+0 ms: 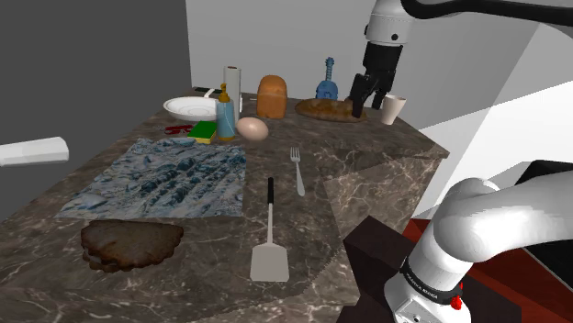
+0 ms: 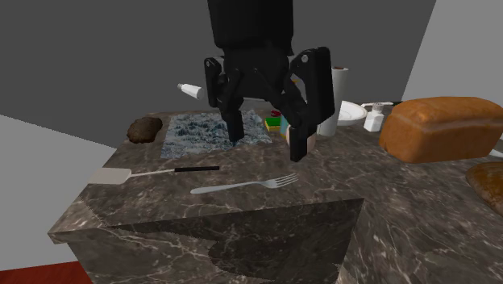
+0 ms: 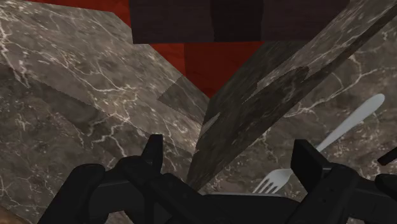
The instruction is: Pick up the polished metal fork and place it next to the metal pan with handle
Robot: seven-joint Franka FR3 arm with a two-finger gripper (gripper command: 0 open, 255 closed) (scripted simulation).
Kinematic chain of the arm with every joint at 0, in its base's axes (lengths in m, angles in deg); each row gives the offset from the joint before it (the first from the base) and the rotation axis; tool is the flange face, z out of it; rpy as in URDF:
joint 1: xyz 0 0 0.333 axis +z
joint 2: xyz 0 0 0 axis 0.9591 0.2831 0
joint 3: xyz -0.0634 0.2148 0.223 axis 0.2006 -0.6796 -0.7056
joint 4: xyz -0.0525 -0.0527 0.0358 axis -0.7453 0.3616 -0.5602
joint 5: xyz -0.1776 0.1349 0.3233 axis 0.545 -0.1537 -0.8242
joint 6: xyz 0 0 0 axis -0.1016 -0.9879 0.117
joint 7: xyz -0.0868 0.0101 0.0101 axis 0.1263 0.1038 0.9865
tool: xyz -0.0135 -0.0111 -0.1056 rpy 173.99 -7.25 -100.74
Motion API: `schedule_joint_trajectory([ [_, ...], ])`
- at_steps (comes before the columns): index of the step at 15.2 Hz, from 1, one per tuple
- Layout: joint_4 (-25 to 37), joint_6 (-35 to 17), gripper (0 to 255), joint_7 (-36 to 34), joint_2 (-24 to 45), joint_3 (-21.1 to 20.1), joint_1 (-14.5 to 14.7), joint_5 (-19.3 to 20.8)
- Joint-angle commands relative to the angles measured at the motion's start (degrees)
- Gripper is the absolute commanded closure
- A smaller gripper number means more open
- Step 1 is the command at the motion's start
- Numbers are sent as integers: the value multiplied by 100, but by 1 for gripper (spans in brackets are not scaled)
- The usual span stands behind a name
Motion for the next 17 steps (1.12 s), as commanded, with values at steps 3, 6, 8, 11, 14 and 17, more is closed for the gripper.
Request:
schedule_joint_trajectory([
  [3,-192,-334,0,-559,134,-186,-102,-198],
  [6,-410,-862,0,-1374,412,-470,-260,-475],
  [8,-507,-1228,0,-1907,649,-656,-364,-637],
  [11,-580,-1789,0,-2692,1075,-932,-528,-840],
  [14,-569,-2352,0,-3467,1574,-1196,-703,-982],
  [17,-480,-2903,0,-4241,2134,-1439,-887,-1049],
])
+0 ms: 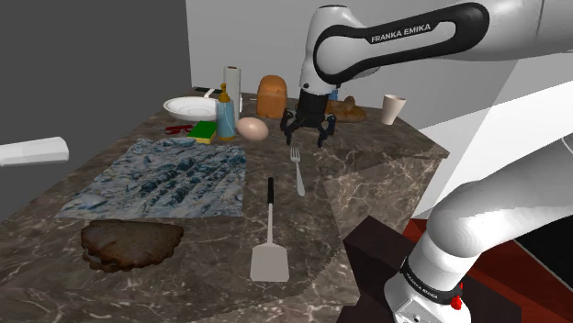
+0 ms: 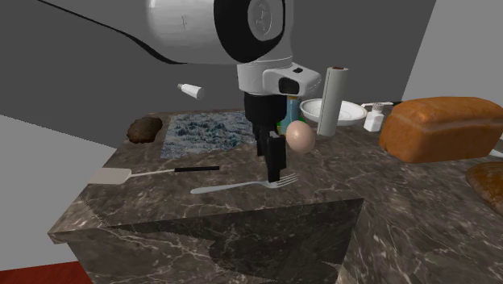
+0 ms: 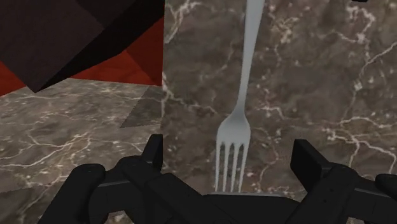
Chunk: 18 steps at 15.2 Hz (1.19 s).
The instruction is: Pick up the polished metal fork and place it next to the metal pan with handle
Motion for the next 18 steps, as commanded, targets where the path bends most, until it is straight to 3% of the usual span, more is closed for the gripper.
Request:
schedule_joint_trajectory([
  [1,25,-297,0,-404,276,-131,-80,-30],
  [8,-384,-924,0,-433,498,-196,-90,-14],
  [16,-384,-923,0,-433,498,-196,-90,-14],
  [17,-384,-923,255,-433,498,-196,-90,-14],
  [18,-384,-923,255,-433,498,-196,-90,-14],
])
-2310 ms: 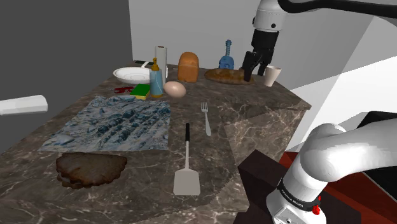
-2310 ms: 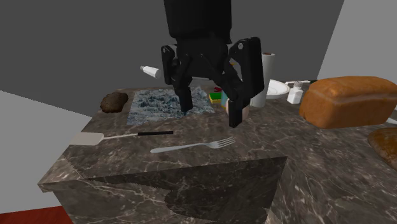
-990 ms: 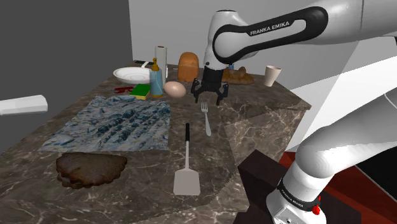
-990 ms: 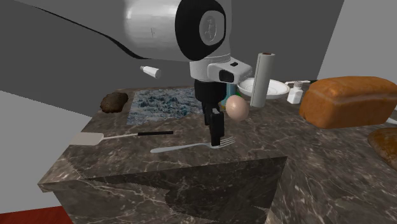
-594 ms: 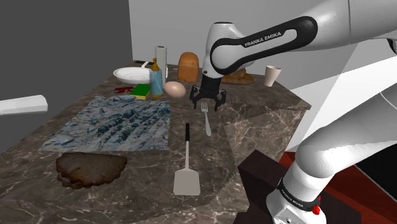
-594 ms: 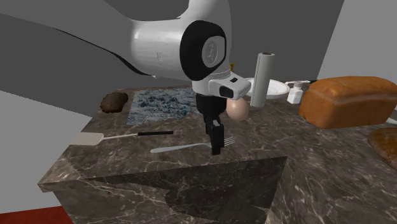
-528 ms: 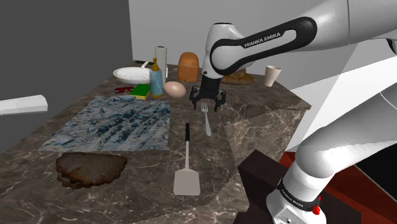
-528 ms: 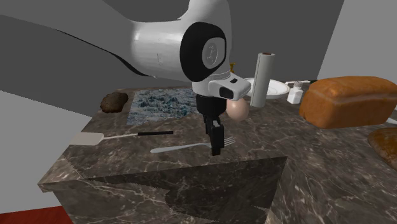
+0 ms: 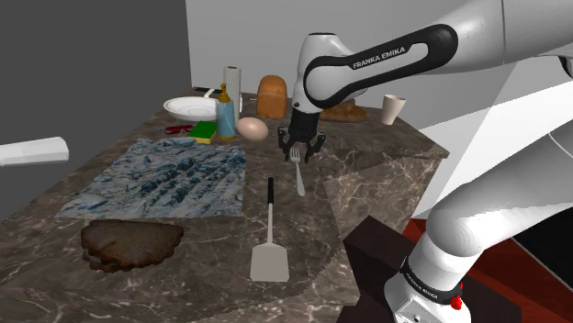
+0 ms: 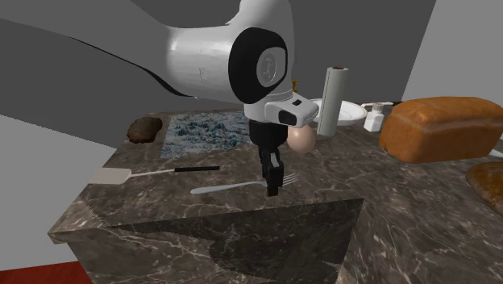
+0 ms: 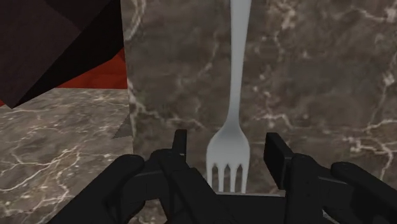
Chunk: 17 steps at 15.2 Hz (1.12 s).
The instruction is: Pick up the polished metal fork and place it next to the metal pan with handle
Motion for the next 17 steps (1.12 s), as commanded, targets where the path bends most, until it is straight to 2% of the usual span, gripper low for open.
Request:
schedule_joint_trajectory([
  [1,-13,-48,255,0,24,-13,8,-13],
  [8,-15,-50,255,-2,24,-8,13,-11],
  [17,520,686,255,41,-180,77,11,-10],
])
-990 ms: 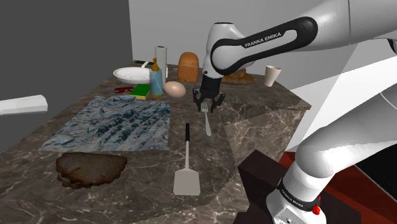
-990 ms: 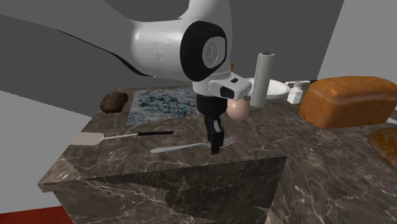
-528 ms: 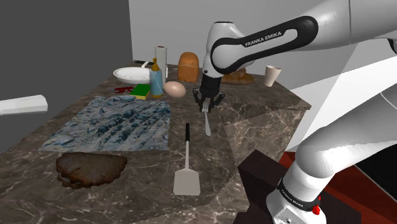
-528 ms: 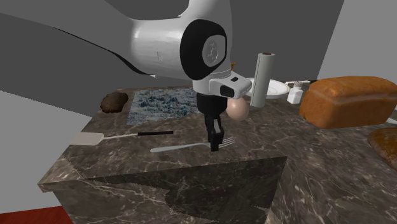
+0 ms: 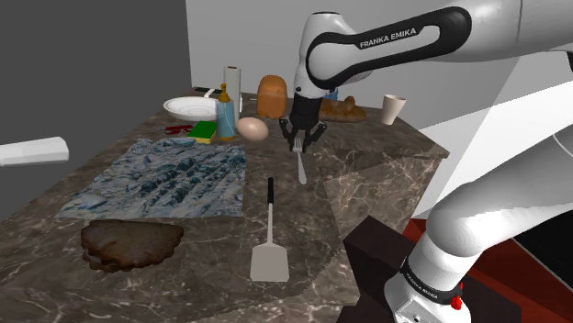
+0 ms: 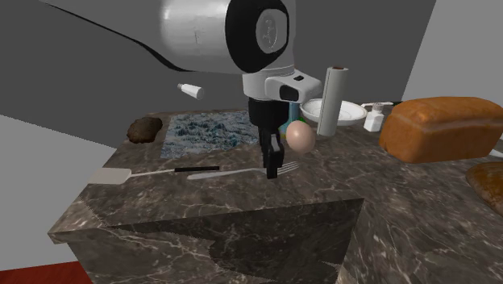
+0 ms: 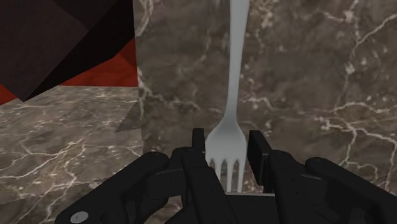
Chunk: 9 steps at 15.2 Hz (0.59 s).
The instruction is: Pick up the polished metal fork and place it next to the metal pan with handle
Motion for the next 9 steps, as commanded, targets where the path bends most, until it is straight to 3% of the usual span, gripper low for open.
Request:
schedule_joint_trajectory([
  [1,139,178,255,8,-37,19,-3,3],
  [9,696,805,255,27,-109,79,-19,25],
])
